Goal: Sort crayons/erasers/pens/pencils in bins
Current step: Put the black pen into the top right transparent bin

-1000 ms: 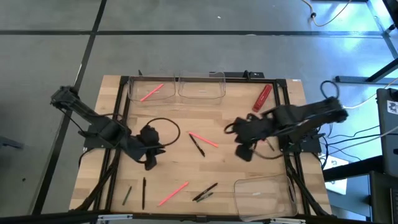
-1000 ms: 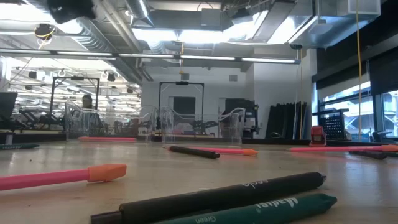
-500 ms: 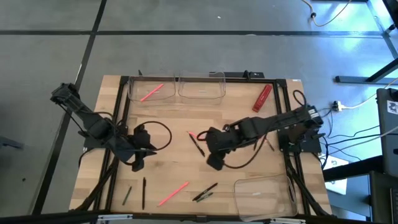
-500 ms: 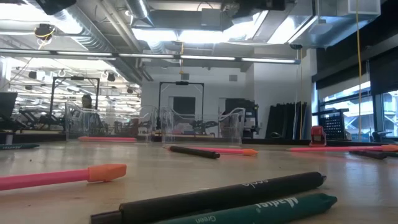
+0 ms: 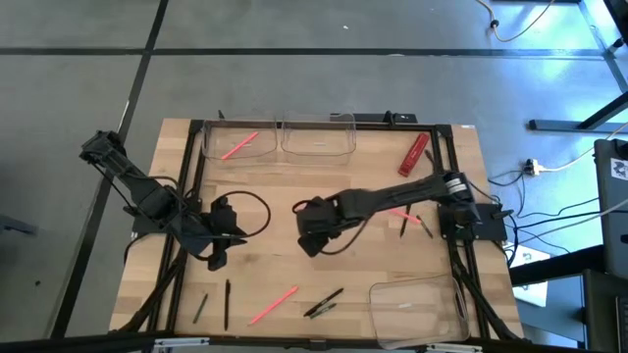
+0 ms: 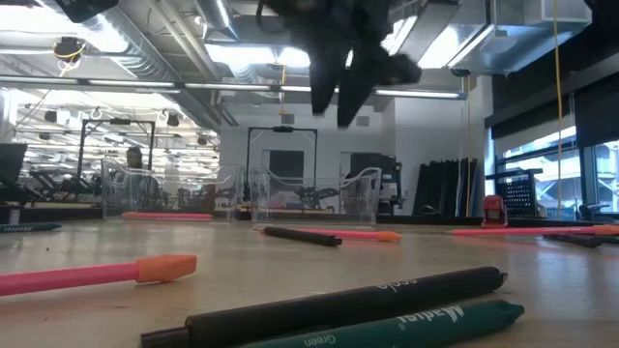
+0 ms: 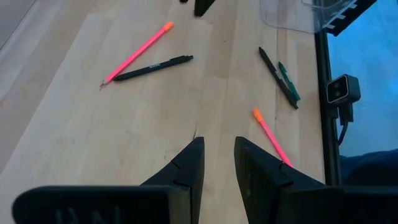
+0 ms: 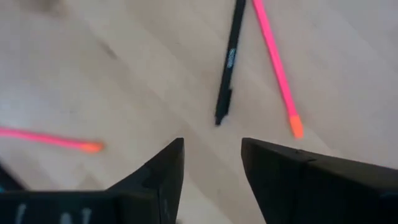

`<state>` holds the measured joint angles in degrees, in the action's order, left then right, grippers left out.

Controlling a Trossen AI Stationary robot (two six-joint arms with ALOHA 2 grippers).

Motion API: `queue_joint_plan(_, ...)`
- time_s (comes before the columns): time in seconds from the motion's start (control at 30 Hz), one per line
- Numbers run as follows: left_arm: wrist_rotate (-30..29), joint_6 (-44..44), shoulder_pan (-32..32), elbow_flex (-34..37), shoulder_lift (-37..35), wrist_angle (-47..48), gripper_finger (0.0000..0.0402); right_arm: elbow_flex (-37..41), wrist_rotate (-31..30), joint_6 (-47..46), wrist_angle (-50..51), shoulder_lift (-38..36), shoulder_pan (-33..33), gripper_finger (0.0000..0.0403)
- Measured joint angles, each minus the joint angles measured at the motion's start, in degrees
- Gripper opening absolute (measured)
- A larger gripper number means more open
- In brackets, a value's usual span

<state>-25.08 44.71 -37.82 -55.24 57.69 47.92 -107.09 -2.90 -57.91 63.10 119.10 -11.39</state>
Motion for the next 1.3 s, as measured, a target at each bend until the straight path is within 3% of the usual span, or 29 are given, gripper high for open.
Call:
queue_joint_plan(0.4,-1.29,1.70,0.04,0.00,0.02,-0.07,0.0080,0.02,6.94,5.24,-3.56,10.06,2.72,0.0161)
queue_joint_plan(1.13,-1.30,1.70,0.04,0.00,0.02,0.04,0.0080,0.08,5.67,8.66,-5.90,15.04,3.81,0.0161)
queue_joint_plan(1.3,-1.29,1.70,0.04,0.00,0.04,0.04,0.0080,0.37,5.66,9.05,-5.74,15.06,3.86,0.0140)
